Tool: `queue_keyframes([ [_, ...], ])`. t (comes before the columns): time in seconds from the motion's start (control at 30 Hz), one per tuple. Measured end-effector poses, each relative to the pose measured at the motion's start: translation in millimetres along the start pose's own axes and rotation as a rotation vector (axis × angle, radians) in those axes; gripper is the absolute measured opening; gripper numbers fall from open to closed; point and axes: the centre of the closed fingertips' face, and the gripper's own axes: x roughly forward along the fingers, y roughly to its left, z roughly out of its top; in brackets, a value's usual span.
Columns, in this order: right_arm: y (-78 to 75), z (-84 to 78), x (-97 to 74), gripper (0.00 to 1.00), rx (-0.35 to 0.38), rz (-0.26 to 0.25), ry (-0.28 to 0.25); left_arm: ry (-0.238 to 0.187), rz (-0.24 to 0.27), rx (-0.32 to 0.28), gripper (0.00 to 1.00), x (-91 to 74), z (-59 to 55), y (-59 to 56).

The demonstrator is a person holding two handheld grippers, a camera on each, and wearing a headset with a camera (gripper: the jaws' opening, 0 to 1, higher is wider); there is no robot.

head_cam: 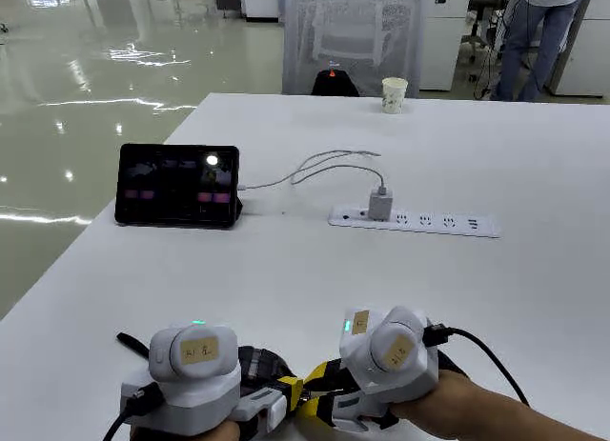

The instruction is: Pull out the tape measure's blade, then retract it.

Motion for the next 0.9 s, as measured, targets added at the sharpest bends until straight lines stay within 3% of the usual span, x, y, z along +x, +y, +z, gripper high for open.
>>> queue_keyframes([
  [0.43, 2.5, -1.0, -0.4, 0.15, 0.001, -0.002, 0.016, 0.008, 0.000, 0.002, 0.60, 0.2, -0.2, -0.6],
  [0.9, 4.4, -8.2, -20.1, 0.24, 0.045, -0.047, 0.012, -0.012, -0.020, 0.024, 0.61, -13.0, 4.7, 1.7],
])
